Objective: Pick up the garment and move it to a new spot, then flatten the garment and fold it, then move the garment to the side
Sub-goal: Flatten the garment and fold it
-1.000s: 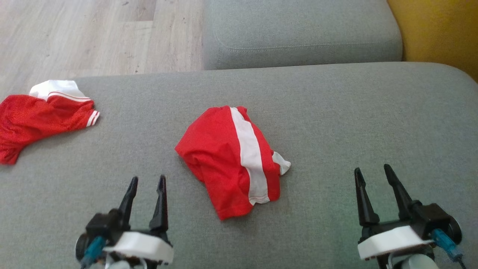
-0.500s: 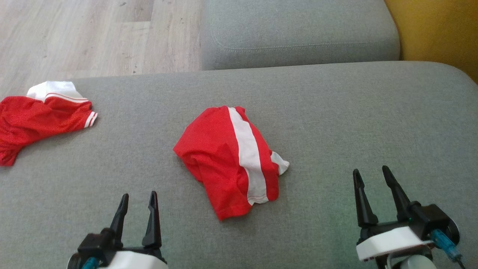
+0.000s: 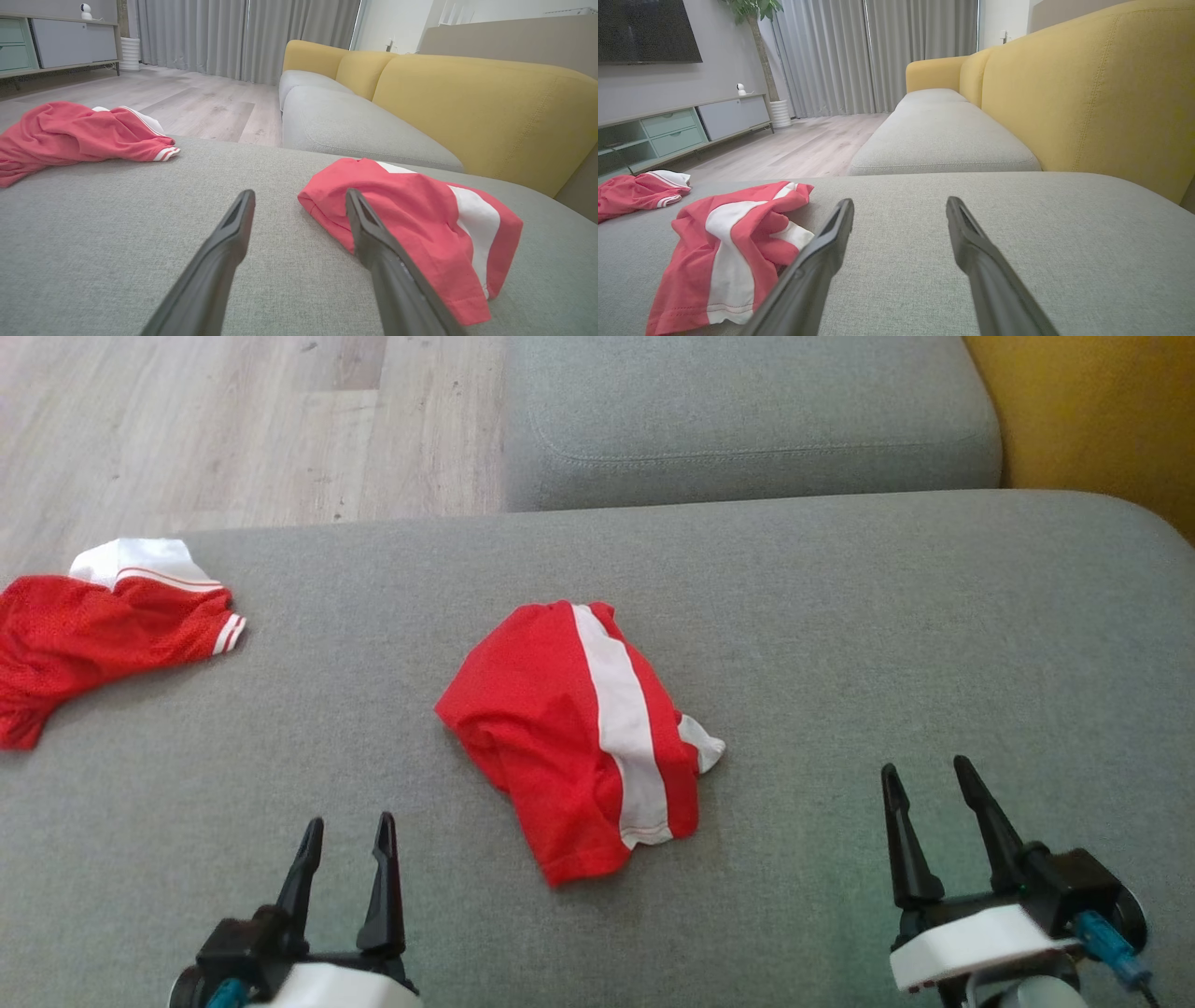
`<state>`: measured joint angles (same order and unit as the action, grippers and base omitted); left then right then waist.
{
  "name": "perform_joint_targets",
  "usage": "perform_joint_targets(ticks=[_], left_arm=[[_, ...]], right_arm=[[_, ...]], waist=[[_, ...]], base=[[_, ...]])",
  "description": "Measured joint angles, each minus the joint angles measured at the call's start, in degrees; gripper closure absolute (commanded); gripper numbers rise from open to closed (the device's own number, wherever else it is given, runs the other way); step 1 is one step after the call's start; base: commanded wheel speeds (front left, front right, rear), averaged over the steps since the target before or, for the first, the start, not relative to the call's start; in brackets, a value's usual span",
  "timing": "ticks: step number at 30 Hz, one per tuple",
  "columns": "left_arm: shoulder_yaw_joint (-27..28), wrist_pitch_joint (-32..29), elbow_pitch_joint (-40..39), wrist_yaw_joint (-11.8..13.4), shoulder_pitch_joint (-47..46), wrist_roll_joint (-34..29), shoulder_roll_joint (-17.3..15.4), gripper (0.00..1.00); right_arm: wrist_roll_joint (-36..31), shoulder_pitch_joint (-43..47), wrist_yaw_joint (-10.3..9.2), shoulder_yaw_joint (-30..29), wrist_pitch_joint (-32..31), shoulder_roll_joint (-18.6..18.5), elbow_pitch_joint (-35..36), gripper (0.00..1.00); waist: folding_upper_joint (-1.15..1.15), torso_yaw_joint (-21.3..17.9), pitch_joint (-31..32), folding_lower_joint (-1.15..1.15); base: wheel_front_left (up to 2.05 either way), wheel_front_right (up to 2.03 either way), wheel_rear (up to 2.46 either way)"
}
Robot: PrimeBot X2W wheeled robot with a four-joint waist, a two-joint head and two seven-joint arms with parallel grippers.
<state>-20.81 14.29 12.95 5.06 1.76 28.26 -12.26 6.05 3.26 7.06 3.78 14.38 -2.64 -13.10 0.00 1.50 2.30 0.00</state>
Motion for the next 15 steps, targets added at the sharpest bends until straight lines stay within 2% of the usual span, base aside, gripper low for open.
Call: perform_joint_targets(ticks=[8, 15], left_arm=[[-0.35, -0.01, 0.01, 0.0, -0.02, -0.01, 0.0, 0.0], [-1.35, -0.01, 0.07, -0.03, -0.13, -0.1, 0.09, 0.0]], right_arm=[[0.0, -0.14, 0.0, 3.5, 0.0, -0.01, -3.44, 0.0], [0.16, -5.33, 0.0, 11.48, -0.26, -0.01, -14.97, 0.0]], waist=[[0.0, 0.97, -0.53, 0.0], [0.0, 3.59, -1.52, 0.0]], base=[[0.0, 0.0, 0.0], [0.0, 0.0, 0.0]])
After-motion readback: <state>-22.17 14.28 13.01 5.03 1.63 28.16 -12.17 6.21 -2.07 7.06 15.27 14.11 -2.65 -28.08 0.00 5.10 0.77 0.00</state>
